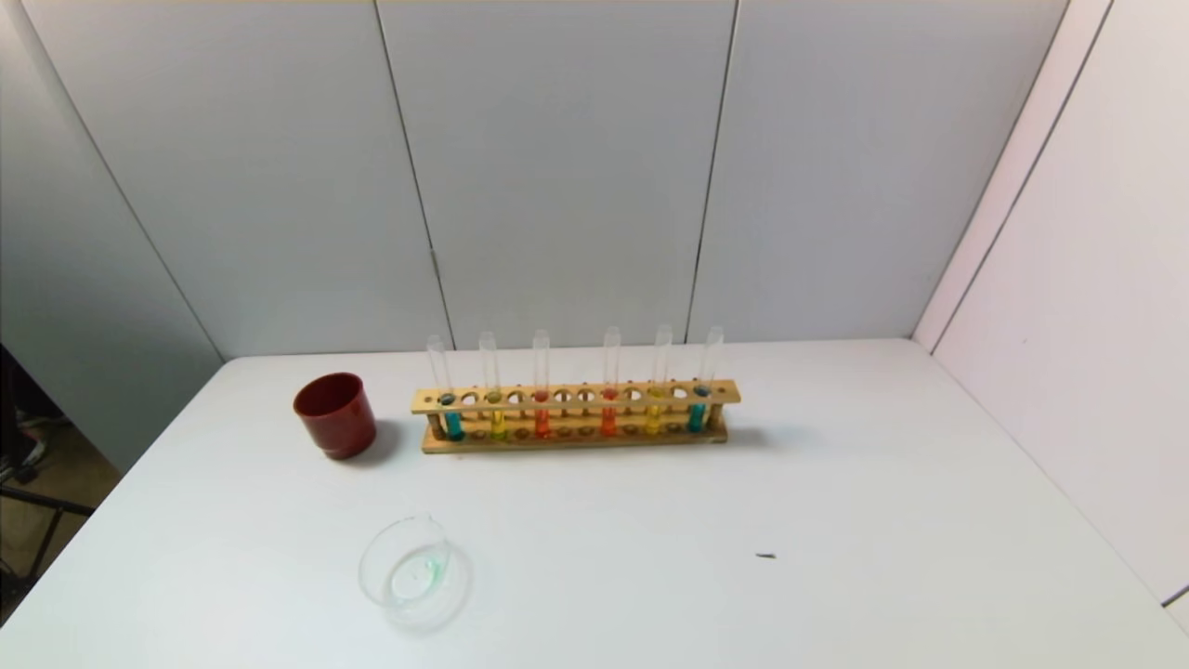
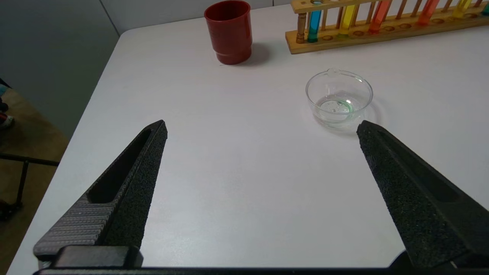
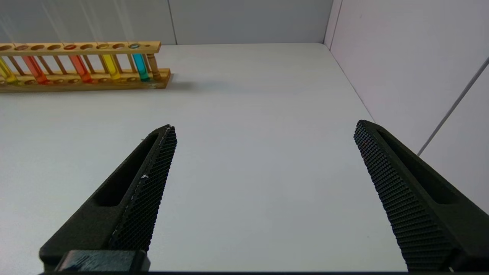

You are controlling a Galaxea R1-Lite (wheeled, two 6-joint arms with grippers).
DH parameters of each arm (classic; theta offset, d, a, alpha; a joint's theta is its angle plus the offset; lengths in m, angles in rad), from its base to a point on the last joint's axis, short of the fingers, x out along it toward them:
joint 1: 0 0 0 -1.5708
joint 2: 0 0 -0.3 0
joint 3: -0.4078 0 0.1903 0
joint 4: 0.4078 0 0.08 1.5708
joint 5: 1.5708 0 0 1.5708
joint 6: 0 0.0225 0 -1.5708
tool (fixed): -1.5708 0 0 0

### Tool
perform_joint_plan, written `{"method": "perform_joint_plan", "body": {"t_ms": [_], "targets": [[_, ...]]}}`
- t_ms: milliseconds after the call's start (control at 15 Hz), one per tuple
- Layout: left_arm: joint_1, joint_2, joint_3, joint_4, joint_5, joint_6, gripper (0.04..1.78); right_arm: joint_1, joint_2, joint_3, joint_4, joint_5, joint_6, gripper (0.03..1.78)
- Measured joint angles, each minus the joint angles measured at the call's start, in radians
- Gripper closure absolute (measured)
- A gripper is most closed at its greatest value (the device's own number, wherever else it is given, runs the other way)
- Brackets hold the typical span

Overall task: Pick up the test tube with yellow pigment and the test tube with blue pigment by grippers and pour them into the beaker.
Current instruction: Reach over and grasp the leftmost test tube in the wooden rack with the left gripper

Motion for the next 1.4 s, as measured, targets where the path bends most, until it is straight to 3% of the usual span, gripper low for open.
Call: {"method": "perform_joint_plan", "body": {"t_ms": [467, 933, 1400], "targets": [[-0.003, 0.263, -0.203, -0.073, -0.059, -0.015, 0.07, 0.000, 0.000, 0.000, 0.000, 0.000, 0.000, 0.11], [-0.010, 0.746, -0.302, -0.427, -0.096, -0.018, 0.07, 0.000, 0.000, 0.000, 0.000, 0.000, 0.000, 0.11], [-0.075, 1.171, -0.358, -0.779, -0.100, -0.023, 0.07, 0.000, 0.000, 0.000, 0.000, 0.000, 0.000, 0.11]]}}
